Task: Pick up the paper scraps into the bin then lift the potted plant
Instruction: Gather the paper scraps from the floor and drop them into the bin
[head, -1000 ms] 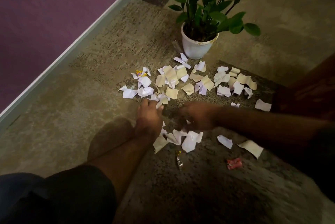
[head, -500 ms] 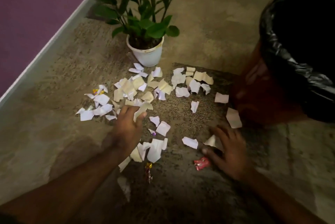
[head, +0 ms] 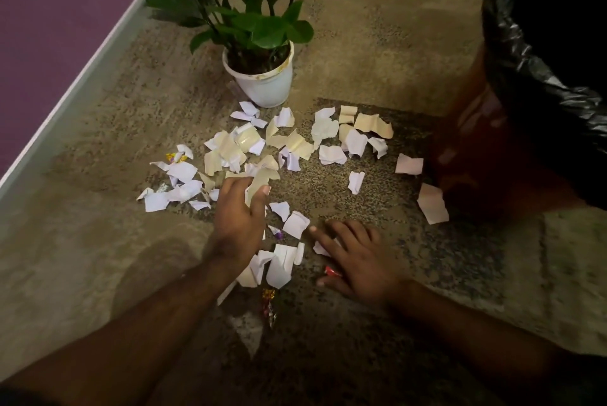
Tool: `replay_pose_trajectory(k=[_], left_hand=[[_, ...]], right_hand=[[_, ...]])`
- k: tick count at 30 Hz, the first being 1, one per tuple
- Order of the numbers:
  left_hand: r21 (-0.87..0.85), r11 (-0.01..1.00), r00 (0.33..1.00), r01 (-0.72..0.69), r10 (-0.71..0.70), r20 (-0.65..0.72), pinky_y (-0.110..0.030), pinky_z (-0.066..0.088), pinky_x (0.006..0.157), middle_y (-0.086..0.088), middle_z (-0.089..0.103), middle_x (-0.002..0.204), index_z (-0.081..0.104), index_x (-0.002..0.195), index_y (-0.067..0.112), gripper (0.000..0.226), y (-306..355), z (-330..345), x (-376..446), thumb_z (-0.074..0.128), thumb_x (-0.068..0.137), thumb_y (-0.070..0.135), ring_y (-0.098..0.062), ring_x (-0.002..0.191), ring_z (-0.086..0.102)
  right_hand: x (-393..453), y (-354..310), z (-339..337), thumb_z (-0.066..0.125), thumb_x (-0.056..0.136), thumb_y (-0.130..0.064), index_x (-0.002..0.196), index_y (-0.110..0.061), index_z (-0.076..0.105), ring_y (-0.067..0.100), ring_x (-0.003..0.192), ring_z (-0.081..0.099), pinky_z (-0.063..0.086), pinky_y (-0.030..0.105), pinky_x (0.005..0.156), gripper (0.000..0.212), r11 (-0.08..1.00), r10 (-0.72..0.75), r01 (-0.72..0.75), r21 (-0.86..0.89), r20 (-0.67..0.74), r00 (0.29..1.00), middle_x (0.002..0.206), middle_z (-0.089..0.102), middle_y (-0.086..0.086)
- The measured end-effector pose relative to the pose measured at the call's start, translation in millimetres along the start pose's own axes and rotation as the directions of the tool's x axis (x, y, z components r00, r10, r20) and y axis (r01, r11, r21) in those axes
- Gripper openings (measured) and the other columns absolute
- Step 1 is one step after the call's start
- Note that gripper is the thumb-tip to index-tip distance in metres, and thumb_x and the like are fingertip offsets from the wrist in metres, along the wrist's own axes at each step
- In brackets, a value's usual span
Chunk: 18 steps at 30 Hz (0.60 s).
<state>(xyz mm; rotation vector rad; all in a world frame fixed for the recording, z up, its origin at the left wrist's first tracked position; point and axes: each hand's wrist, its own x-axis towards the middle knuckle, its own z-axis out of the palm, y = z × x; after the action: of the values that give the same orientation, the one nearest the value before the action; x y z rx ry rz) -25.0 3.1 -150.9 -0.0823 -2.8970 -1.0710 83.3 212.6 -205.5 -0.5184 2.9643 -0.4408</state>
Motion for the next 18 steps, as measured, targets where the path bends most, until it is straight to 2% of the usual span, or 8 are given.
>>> replay_pose_trajectory(k=[3, 6, 10, 12, 13, 15, 18], left_hand=[[0.022, 0.999, 0.998, 0.024, -0.023, -0.051, -0.030, 0.041, 0.088, -0.012, 0.059, 0.116, 0.061, 0.112, 0.005, 0.032, -9, -7, 2, 0.053, 0.096, 0.032, -0.029, 0.113, 0.054], [0.029, 0.999, 0.996, 0.031, -0.028, -0.081, -0.019, 0.033, 0.081, -0.014, 0.060, 0.115, 0.062, 0.112, 0.005, 0.032, -14, -15, 0, 0.054, 0.096, 0.031, -0.026, 0.109, 0.054], [0.017, 1.000, 0.997, -0.001, 0.002, -0.072, -0.016, 0.031, 0.080, -0.013, 0.060, 0.111, 0.062, 0.111, 0.004, 0.029, -15, -23, -3, 0.054, 0.096, 0.028, -0.022, 0.104, 0.053], [0.011, 1.000, 0.997, 0.005, -0.004, -0.076, -0.019, 0.034, 0.081, -0.013, 0.059, 0.110, 0.062, 0.110, 0.003, 0.030, -16, -26, -4, 0.054, 0.096, 0.028, -0.023, 0.104, 0.054], [0.007, 1.000, 0.997, 0.010, -0.009, -0.078, -0.021, 0.035, 0.082, -0.014, 0.059, 0.110, 0.062, 0.110, 0.002, 0.030, -17, -27, -4, 0.054, 0.096, 0.028, -0.024, 0.104, 0.054], [0.005, 1.000, 0.997, 0.016, -0.016, -0.076, -0.025, 0.036, 0.083, -0.015, 0.059, 0.108, 0.062, 0.108, 0.000, 0.029, -18, -28, -5, 0.055, 0.096, 0.026, -0.027, 0.103, 0.055], [-0.002, 1.000, 0.997, 0.029, -0.029, -0.075, -0.028, 0.037, 0.084, -0.018, 0.061, 0.107, 0.063, 0.109, -0.001, 0.028, -19, -28, -7, 0.057, 0.095, 0.023, -0.030, 0.102, 0.056]], right_hand=[[16, -11, 2, 0.031, 0.088, -0.075, 0.153, -0.033, 0.012, 0.028, 0.126, 0.040, 0.038, 0.047, 0.092, 0.080, 0.998, -0.069, 0.069, -0.007, 0.010, 0.998, 0.145, 0.039, 0.006], [31, -27, 3, 0.029, 0.086, -0.078, 0.153, -0.037, 0.004, 0.034, 0.131, 0.035, 0.035, 0.052, 0.095, 0.082, 0.986, -0.166, 0.166, 0.003, 0.053, 0.985, 0.153, 0.031, 0.012], [43, -49, 6, 0.027, 0.087, -0.076, 0.152, -0.041, 0.003, 0.040, 0.135, 0.028, 0.030, 0.057, 0.099, 0.077, 0.961, -0.270, 0.275, -0.021, 0.130, 0.954, 0.157, 0.023, 0.015], [46, -56, 8, 0.031, 0.092, -0.066, 0.151, -0.038, 0.011, 0.039, 0.134, 0.031, 0.031, 0.056, 0.101, 0.069, 0.951, -0.286, 0.302, -0.064, 0.187, 0.940, 0.154, 0.028, 0.016], [47, -59, 6, 0.035, 0.093, -0.059, 0.149, -0.035, 0.022, 0.038, 0.129, 0.037, 0.035, 0.055, 0.099, 0.063, 0.949, -0.282, 0.302, -0.087, 0.194, 0.940, 0.149, 0.036, 0.015], [48, -60, 1, 0.038, 0.090, -0.045, 0.135, -0.029, 0.045, 0.033, 0.111, 0.053, 0.045, 0.047, 0.089, 0.048, 0.946, -0.280, 0.300, -0.126, 0.152, 0.948, 0.129, 0.054, 0.011], [46, -57, -3, 0.037, 0.085, -0.031, 0.113, -0.024, 0.059, 0.028, 0.091, 0.059, 0.049, 0.037, 0.076, 0.037, 0.935, -0.307, 0.316, -0.158, 0.081, 0.948, 0.102, 0.061, 0.007]])
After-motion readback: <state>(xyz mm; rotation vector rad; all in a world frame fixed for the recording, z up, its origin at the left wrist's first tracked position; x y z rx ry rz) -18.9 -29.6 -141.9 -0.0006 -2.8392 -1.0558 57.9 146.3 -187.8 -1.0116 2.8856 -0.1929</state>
